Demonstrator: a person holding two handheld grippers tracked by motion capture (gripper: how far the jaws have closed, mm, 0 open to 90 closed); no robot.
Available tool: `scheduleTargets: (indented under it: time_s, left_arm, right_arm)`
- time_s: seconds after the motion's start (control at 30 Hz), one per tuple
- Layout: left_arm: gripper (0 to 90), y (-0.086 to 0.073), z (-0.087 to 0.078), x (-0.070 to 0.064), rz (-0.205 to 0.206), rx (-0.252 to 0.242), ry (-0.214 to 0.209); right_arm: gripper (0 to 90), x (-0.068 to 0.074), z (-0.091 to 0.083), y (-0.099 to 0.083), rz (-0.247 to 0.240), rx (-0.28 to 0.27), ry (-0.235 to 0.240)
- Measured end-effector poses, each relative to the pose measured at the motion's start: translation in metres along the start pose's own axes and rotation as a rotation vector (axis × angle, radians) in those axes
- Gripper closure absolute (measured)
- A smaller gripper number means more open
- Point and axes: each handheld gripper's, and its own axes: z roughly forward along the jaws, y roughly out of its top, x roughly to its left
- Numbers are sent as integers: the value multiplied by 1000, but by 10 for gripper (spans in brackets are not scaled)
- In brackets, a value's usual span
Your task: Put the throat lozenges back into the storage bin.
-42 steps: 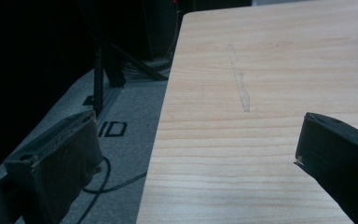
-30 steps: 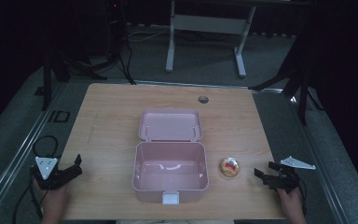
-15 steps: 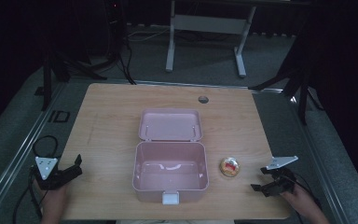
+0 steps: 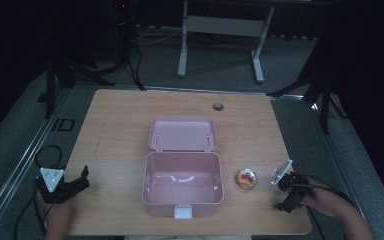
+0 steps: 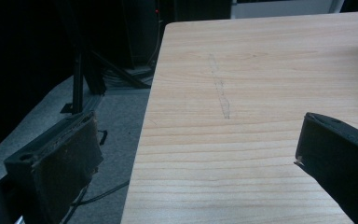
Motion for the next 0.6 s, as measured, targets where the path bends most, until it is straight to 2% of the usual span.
scheduleTargets:
  time_s: [0.03,0.07,0.1,0.13,0.2,0.23,0.33,0.4,0.43,0.53,0.57,0.6]
  left_arm:
    - [4,0,0,0,-1,0,1]
    - [4,0,0,0,-1,1,-2]
    - [4,0,0,0,-1,1,-2]
    - [4,0,0,0,-2,0,-4]
    - [4,0,0,0,-4,-2,-2]
    - [4,0,0,0,-5,-2,-4]
    - [4,0,0,0,-4,-1,-6]
    - [4,0,0,1,-4,-1,-6]
    - [4,0,0,1,-5,-2,-7]
    - [4,0,0,1,-4,-2,-9]
    - [4,0,0,1,-5,-3,-9]
    - [4,0,0,1,-5,-3,-9]
  right_arm:
    - [146,0,1,6,-23,81,-13]
    - [146,-1,2,8,-27,110,-6]
    - [146,-1,2,8,-27,110,-6]
    - [145,-3,3,13,-43,165,14]
    - [145,-3,3,13,-43,165,14]
    - [145,-6,1,20,-63,193,11]
    - [145,-8,-1,25,-63,187,35]
    - [143,-10,-2,29,-69,198,34]
    - [144,-12,-1,31,-68,226,34]
    - [144,-13,-1,32,-58,250,52]
    - [146,-12,0,33,-86,264,37]
    - [146,-12,0,33,-86,264,37]
